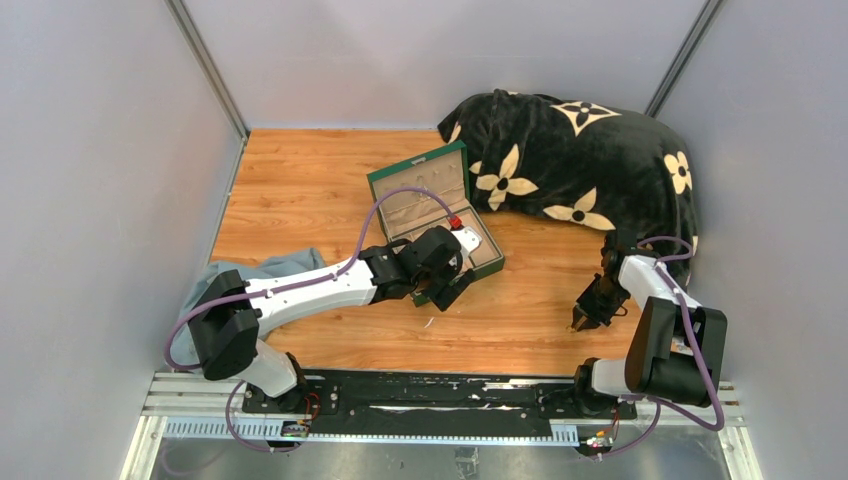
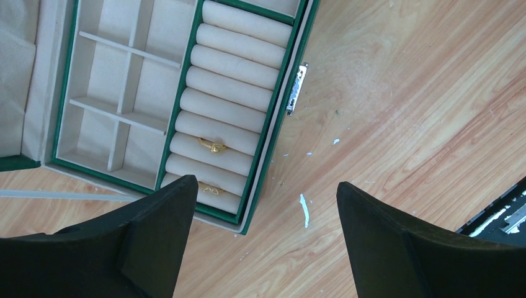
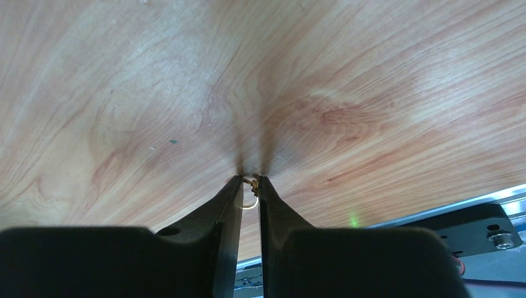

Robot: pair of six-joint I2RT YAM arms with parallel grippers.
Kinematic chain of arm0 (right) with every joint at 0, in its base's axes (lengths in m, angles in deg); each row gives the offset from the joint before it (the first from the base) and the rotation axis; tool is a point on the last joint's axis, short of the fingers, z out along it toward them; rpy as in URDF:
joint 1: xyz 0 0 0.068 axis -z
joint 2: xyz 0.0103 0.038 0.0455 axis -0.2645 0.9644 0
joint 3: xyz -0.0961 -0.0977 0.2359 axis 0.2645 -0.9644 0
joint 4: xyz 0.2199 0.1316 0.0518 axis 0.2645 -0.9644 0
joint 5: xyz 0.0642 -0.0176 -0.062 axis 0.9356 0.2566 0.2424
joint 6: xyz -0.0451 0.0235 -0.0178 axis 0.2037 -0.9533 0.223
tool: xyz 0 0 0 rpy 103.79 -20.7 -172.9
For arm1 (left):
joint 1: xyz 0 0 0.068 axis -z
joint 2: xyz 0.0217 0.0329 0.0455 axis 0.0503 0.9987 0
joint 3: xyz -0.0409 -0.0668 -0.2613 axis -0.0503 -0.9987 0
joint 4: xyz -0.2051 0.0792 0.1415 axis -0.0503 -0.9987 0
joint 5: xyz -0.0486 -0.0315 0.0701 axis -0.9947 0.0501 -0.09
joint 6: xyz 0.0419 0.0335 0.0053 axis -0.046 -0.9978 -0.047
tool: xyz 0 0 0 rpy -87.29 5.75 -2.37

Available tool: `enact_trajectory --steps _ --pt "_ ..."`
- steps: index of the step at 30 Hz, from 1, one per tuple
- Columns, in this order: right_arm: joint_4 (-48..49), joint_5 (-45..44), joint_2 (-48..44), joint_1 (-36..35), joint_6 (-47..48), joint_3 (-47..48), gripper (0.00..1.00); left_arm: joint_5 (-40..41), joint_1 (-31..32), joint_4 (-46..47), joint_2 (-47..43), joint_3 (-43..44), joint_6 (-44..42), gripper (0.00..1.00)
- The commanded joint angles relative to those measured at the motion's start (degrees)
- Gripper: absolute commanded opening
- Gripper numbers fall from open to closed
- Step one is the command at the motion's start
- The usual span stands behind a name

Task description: Organize the mixed jewelry

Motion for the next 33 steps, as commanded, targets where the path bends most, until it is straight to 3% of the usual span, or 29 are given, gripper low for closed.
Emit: enact_trajectory --steps 1,15,23,33 --pt "-0.5 0.3 0.7 -0.7 0.6 -0.9 0.19 1.0 -0.3 0.0 0.8 1.6 -0.8 0.87" --pt "-1.9 0.7 -0.8 -1.9 0.3 -0.1 0.22 0.9 -0.2 -0.5 1.0 2.4 -0.7 0.87" --pt "-1.9 1.4 -1.6 -2.7 0.0 -0.3 0.18 1.4 -0.3 -1.0 0.0 2.1 -0.8 0.87" --pt "-2.5 0.7 -1.5 -3.3 -0.3 -0.1 0.23 1.8 -0.3 -0.9 -1.8 0.1 -0.3 0.87"
